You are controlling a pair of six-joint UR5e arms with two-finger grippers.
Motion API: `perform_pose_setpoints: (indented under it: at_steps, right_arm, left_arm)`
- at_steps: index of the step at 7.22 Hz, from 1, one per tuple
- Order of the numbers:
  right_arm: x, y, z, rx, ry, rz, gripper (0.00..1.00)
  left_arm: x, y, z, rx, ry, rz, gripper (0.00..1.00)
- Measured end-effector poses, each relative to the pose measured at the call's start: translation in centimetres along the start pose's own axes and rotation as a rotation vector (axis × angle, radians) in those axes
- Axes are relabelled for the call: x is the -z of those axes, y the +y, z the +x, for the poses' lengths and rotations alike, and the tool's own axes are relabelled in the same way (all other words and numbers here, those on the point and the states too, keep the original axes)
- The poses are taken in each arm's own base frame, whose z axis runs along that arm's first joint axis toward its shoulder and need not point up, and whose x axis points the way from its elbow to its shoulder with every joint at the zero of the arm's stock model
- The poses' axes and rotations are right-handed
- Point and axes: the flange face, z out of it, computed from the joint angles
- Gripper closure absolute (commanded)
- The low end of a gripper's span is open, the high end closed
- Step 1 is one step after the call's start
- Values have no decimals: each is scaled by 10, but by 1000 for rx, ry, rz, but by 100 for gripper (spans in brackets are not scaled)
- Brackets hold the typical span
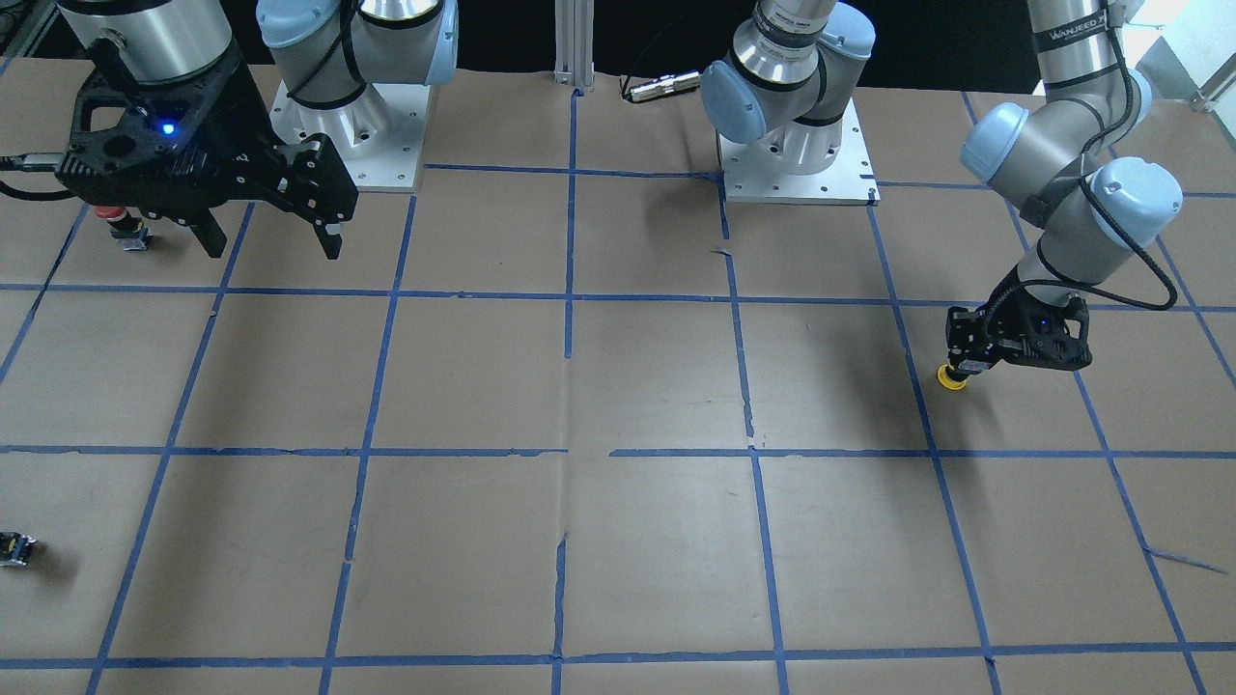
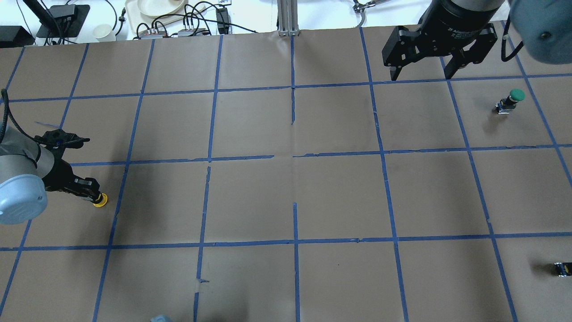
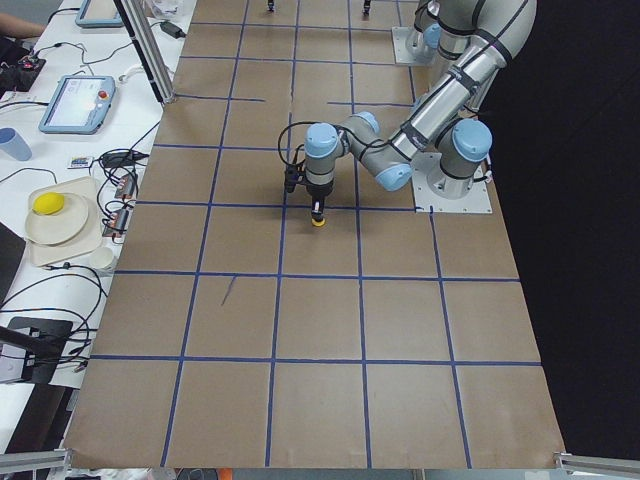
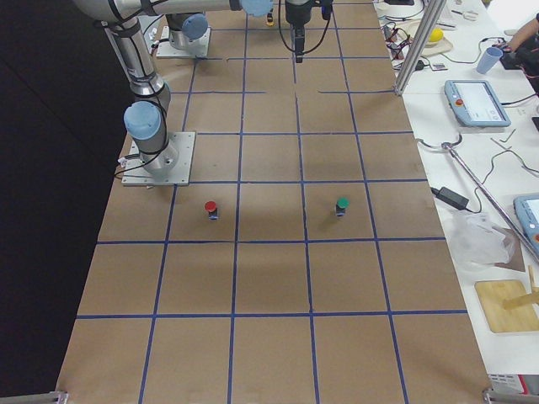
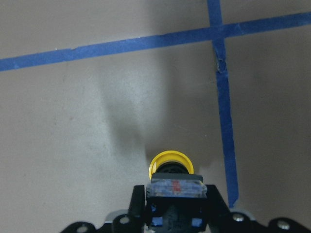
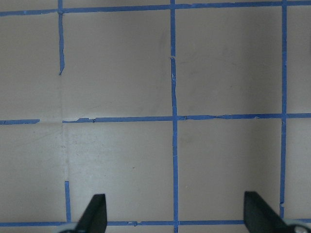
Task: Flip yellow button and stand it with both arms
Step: 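Close the left gripper on the yellow button block's body, then lift the yellow button block with the left gripper and raise it high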
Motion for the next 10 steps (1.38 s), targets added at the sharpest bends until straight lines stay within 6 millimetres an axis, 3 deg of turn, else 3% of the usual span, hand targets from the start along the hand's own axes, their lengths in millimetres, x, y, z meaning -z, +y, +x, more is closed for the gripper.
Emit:
perform_pose_setpoints:
  at_steps: [4,7,9,10]
  right_arm:
    - [0,0,0,0,1,-1,0]
    - [1,0,1,-3,-3,0,0]
    - [6,-1,10,-43,-32,-27,0]
    - [10,-5,31,-98,-80,-51,0]
  left_arm:
    - [19,1,7,6,20,4,74]
    - [61,-12,33,84,231,3,74]
    - [110,-37,82,124,435,-4,74]
    - [149,-44,107,128,544,-14,74]
